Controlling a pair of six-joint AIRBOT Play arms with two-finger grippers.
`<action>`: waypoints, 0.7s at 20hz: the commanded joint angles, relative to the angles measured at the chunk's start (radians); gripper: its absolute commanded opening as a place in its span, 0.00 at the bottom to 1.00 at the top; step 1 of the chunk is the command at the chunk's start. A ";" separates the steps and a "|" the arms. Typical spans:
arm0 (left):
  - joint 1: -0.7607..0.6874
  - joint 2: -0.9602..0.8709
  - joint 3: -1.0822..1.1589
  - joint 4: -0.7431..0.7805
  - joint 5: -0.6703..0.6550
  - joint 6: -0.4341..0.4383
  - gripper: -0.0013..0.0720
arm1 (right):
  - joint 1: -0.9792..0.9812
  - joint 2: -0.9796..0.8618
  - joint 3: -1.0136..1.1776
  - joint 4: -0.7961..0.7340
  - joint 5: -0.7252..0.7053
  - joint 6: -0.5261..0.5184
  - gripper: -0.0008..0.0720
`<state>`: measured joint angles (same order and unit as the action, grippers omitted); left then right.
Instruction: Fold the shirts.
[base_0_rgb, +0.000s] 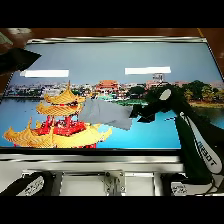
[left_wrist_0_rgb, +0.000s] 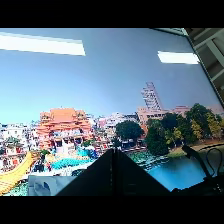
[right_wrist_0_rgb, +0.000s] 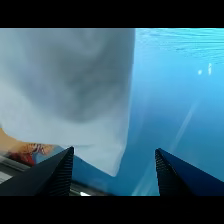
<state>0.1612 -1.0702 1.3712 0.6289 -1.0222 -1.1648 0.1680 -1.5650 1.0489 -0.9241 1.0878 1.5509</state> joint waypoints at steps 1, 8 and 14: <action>0.000 -0.002 0.000 0.008 -0.018 0.001 0.08 | 0.040 -0.081 -0.028 0.182 -0.091 -0.068 0.89; 0.000 -0.007 0.000 0.008 -0.018 0.001 0.08 | 0.031 -0.108 0.018 0.393 -0.116 -0.220 0.09; 0.000 -0.007 0.000 0.008 -0.018 0.001 0.08 | -0.159 0.083 0.303 0.391 0.192 -0.357 0.09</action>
<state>0.1612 -1.0767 1.3712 0.6365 -1.0401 -1.1641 0.0956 -1.5696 1.2266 -0.5499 1.1496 1.2388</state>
